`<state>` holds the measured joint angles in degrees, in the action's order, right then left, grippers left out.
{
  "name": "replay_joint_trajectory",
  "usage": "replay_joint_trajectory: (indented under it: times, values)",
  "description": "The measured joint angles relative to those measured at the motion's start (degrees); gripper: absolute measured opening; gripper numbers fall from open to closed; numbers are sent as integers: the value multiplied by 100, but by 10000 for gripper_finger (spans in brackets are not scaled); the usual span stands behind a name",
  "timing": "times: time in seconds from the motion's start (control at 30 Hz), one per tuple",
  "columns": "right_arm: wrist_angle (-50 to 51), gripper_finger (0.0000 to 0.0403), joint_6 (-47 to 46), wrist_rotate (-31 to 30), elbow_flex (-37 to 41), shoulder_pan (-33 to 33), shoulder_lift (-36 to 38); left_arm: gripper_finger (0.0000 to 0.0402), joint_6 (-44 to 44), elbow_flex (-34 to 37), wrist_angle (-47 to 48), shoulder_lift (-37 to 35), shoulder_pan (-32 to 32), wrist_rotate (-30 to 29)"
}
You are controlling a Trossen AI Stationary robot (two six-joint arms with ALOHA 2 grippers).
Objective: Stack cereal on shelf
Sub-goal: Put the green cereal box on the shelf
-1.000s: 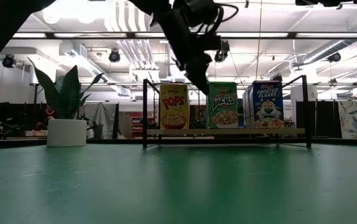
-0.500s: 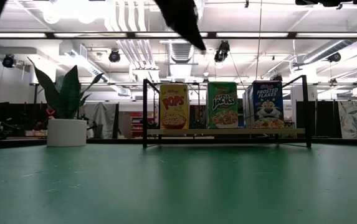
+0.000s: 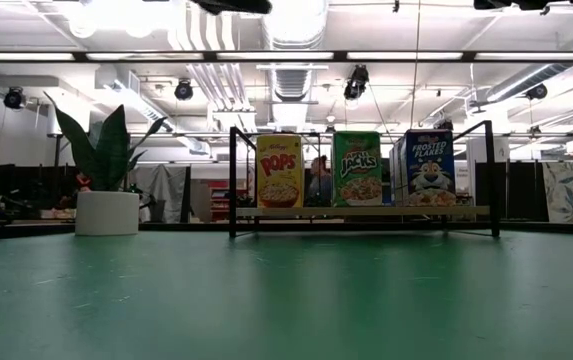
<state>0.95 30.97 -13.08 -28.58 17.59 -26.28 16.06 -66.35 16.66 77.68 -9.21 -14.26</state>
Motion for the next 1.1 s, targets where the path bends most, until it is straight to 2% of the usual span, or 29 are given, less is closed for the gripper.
replay_joint_trajectory:
  times: [0.23, 0.47, 0.57, 0.8, 1.1]
  values:
    - [0, 12, -163, 0, 0, 1, 0, 3, -24, 1416, -836, -1386, -82, -18]
    - [-366, 12, -705, -28, 155, 0, 0, 3, -31, 2397, -1379, -2473, -77, -20]
    - [-634, 12, -1154, -285, 210, -1, -50, 3, -20, 2700, -1527, -2798, -77, -19]
    - [-1084, 12, -2033, -1239, 136, -65, -450, 3, 123, 3125, -1777, -3235, -77, -20]
    - [-899, 12, -2586, -1399, -726, -565, -1540, 3, 292, 3244, -1809, -3309, -77, -20]
